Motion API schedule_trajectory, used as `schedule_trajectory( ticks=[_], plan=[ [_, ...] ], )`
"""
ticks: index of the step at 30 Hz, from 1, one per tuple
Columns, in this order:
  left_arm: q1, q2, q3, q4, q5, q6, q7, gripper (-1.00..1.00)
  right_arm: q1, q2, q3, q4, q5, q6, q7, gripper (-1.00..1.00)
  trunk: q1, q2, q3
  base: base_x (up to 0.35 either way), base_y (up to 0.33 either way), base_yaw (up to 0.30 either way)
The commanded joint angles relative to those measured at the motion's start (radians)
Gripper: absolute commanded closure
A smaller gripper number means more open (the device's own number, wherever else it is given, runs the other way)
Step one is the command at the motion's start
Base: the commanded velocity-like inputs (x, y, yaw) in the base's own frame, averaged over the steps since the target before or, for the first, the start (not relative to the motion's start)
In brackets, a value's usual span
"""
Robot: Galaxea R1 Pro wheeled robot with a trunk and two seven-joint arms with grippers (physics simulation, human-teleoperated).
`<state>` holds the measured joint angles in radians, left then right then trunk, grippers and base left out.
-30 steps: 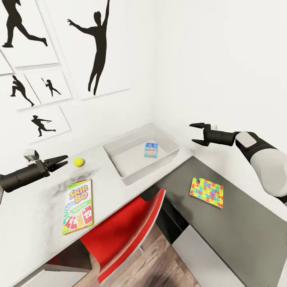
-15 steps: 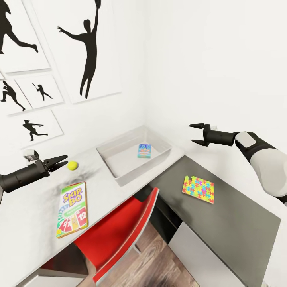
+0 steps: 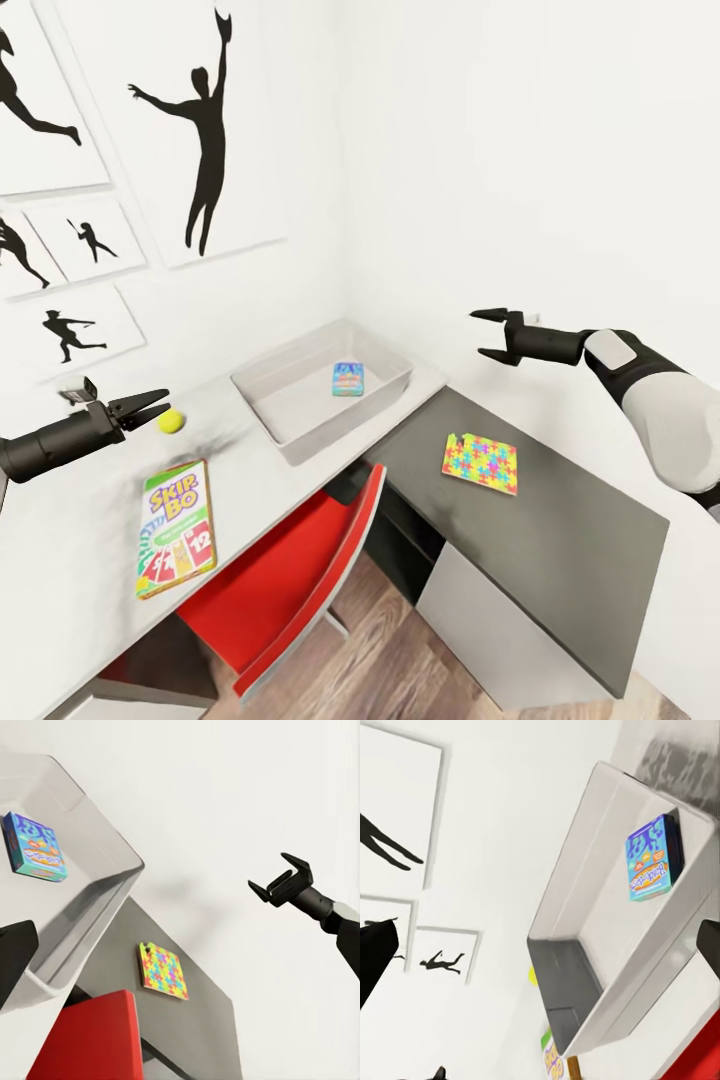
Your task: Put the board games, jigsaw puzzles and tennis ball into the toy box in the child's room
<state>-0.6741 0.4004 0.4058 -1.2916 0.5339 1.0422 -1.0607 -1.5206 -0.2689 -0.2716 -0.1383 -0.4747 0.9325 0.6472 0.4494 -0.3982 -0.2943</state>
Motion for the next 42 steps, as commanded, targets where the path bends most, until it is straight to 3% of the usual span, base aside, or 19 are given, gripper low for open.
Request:
schedule_trajectory(
  ticks=[1, 42],
  plan=[
    [-0.001, 0.0, 0.001, 0.0, -0.002, 0.004, -0.004, -1.0, -0.001, 0.001, -0.006, 0.0, 0.008, -0.001, 0.003, -1.0, 0.001, -0.002, 0.0, -0.012, 0.013, -0.126],
    [-0.001, 0.002, 0.014, 0.0, -0.002, 0.004, -0.004, -1.0, -0.001, 0.025, -0.003, 0.0, 0.01, -0.012, 0.005, -1.0, 0.001, -0.002, 0.062, -0.001, 0.001, -0.123]
  ],
)
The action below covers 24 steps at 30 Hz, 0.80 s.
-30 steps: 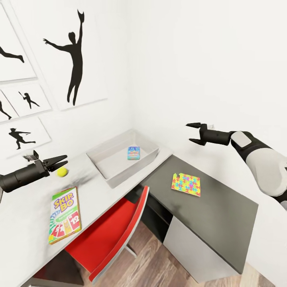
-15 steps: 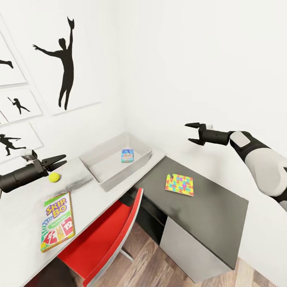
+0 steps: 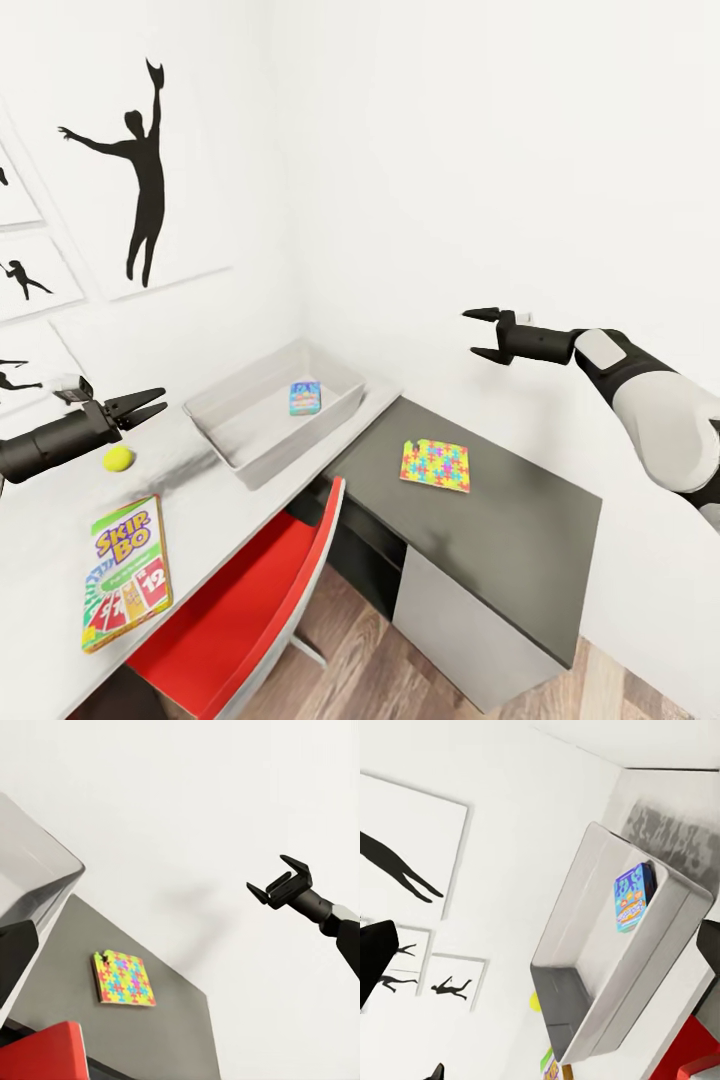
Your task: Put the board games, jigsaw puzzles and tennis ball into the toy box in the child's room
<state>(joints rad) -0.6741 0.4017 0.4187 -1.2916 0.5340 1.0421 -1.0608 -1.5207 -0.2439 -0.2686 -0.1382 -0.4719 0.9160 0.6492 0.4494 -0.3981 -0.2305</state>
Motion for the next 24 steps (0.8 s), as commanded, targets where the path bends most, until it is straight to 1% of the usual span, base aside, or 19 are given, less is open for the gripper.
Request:
schedule_trajectory(
  ticks=[1, 8, 24],
  plan=[
    [-0.001, 0.0, 0.001, 0.0, -0.002, 0.004, -0.004, -1.0, -0.001, 0.002, -0.006, 0.0, 0.007, 0.004, 0.003, -1.0, 0.001, -0.002, 0.0, 0.0, 0.0, -0.042],
    [-0.001, 0.0, 0.001, 0.0, -0.002, 0.004, -0.004, -1.0, -0.001, 0.011, -0.006, 0.0, 0.007, 0.004, 0.0, -1.0, 0.001, -0.002, 0.011, 0.0, 0.0, -0.013],
    [-0.001, 0.0, 0.002, 0.0, -0.002, 0.004, -0.004, -1.0, -0.001, 0.019, -0.006, 0.0, 0.008, 0.004, -0.002, -1.0, 0.001, -0.002, 0.037, 0.0, 0.0, 0.0]
  ],
)
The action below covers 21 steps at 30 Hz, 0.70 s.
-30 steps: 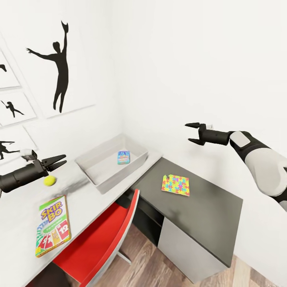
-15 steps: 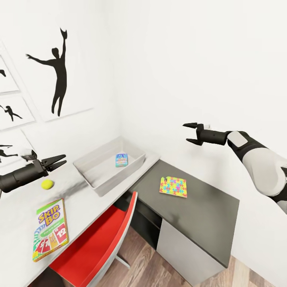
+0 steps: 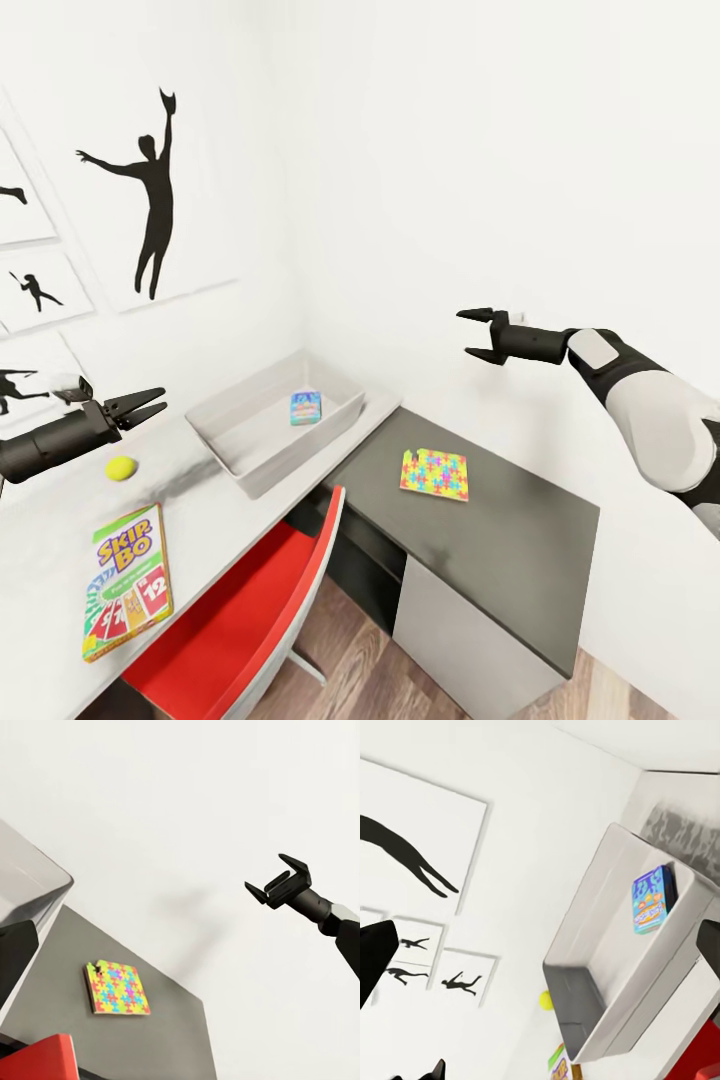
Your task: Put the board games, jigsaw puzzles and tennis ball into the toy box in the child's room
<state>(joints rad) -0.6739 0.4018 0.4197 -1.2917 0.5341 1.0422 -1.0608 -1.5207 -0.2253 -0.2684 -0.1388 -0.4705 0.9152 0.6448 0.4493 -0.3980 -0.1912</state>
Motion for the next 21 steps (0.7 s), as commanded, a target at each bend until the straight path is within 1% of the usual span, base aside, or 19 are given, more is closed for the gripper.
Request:
schedule_trajectory(
  ticks=[1, 21],
  plan=[
    [-0.001, 0.0, 0.001, 0.0, -0.002, 0.004, -0.004, -1.0, -0.001, 0.0, -0.006, 0.0, 0.007, 0.004, 0.003, -1.0, 0.001, -0.002, 0.0, 0.0, 0.0, 0.0],
    [-0.001, 0.0, 0.001, 0.0, -0.002, 0.004, -0.004, -1.0, -0.001, 0.003, -0.005, -0.001, 0.007, 0.004, 0.004, -1.0, 0.001, -0.002, 0.033, 0.0, 0.0, 0.0]
  ],
)
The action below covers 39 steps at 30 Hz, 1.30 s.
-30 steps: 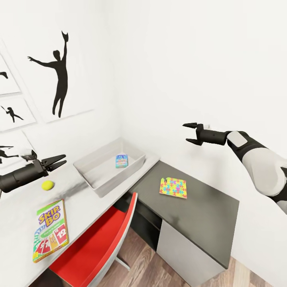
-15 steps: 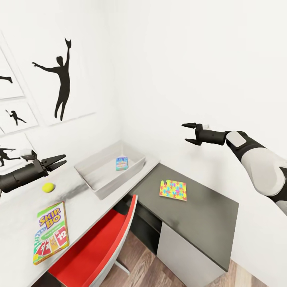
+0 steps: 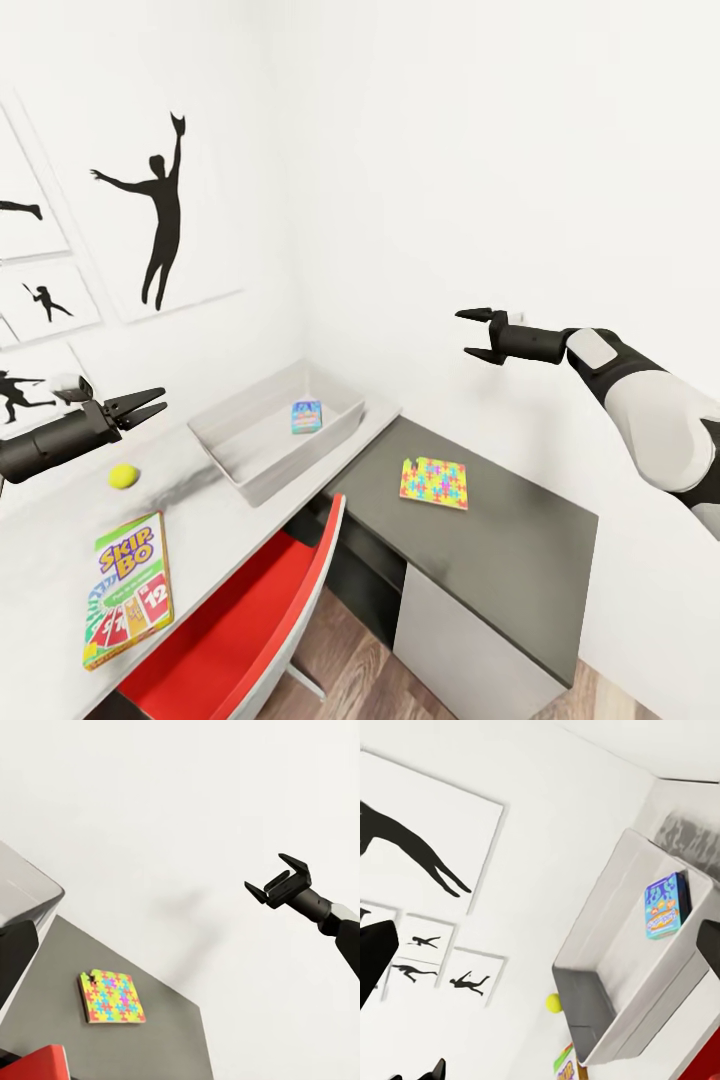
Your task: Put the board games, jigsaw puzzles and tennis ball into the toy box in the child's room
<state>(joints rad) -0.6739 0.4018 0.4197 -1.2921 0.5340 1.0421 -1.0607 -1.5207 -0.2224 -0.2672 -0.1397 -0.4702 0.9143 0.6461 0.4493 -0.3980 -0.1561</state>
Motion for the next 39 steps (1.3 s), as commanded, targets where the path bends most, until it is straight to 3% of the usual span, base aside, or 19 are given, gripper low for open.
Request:
schedule_trajectory(
  ticks=[1, 16, 39],
  plan=[
    [-0.001, 0.0, 0.001, 0.0, -0.002, 0.004, -0.004, -1.0, -0.001, 0.0, -0.006, 0.0, 0.007, 0.005, 0.003, -1.0, 0.001, -0.002, 0.0, 0.0, 0.0, 0.0],
    [-0.001, 0.0, 0.001, 0.0, -0.002, 0.004, -0.004, -1.0, -0.002, 0.023, -0.007, -0.142, 0.005, 0.016, -0.001, -1.0, 0.001, -0.002, 0.025, 0.0, 0.0, 0.0],
    [-0.001, 0.0, 0.002, 0.0, -0.002, 0.004, -0.004, -1.0, -0.001, 0.028, -0.007, -0.15, 0.005, 0.01, -0.002, -1.0, 0.001, -0.002, 0.063, 0.0, 0.0, 0.0]
  ],
)
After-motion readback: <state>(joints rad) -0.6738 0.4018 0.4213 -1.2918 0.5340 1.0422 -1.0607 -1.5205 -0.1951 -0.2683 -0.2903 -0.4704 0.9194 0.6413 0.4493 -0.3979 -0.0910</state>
